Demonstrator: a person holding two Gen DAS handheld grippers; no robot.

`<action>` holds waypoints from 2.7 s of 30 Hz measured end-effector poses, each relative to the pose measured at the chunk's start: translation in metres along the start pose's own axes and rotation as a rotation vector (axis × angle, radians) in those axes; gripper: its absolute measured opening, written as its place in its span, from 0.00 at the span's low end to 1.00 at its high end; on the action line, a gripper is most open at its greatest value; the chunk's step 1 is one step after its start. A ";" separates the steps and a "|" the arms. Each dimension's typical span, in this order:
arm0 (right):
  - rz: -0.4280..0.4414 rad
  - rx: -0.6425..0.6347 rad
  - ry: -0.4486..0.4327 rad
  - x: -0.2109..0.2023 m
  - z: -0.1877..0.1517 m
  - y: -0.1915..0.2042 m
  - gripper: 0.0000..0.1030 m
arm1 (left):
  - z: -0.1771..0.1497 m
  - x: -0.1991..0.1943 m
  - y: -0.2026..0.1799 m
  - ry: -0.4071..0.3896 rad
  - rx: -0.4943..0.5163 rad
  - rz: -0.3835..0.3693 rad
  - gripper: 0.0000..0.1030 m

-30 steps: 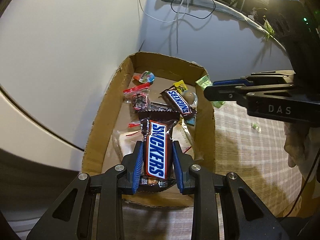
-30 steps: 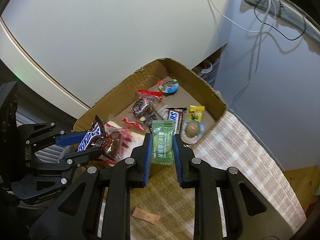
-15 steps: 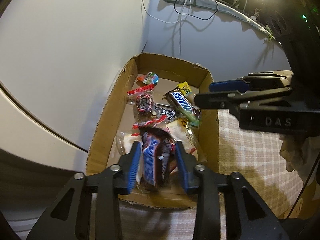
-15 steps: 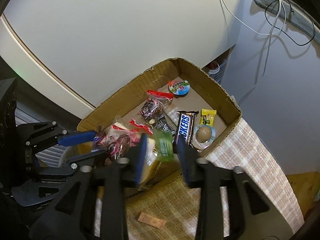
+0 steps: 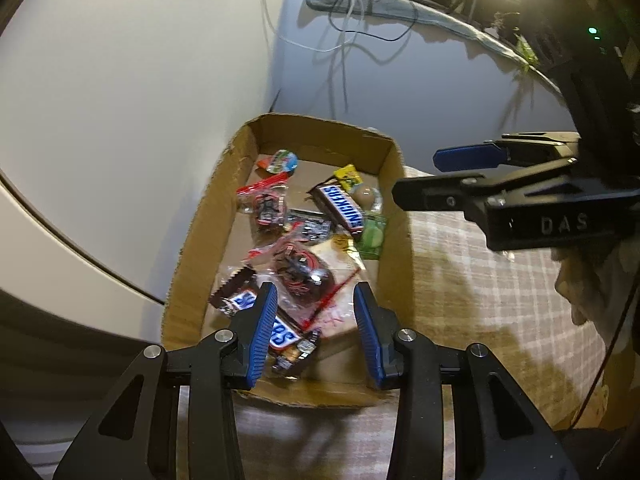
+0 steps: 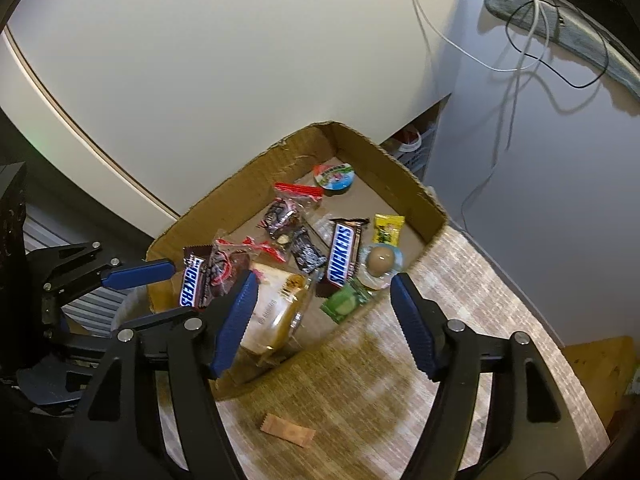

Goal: Organize snacks
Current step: 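Move back to the table and grasp the pink packet with the left gripper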

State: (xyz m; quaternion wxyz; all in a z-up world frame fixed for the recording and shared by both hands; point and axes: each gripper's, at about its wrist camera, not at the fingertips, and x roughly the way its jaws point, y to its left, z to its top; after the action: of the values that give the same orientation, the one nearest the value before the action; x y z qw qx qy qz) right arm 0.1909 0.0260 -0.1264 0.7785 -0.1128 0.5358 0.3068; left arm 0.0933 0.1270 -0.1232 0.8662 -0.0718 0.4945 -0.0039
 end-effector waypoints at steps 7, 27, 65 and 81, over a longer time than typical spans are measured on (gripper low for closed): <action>-0.020 0.031 -0.004 -0.021 -0.021 -0.026 0.69 | -0.012 -0.007 -0.031 0.015 0.052 -0.087 0.37; -0.105 0.174 0.069 -0.041 -0.131 -0.105 0.69 | -0.091 0.024 -0.099 0.142 0.019 -0.191 0.37; -0.112 0.148 0.019 0.000 -0.155 -0.135 0.48 | -0.084 0.082 -0.122 0.017 0.039 -0.089 0.37; -0.123 0.129 -0.017 0.003 -0.165 -0.134 0.40 | -0.090 0.076 -0.113 -0.043 0.039 -0.071 0.16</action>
State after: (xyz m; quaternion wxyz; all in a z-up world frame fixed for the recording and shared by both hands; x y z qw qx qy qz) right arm 0.1457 -0.1618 -0.2161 0.8060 -0.0926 0.5398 0.2243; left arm 0.0623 -0.0016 -0.2187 0.8773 -0.0722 0.4726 -0.0426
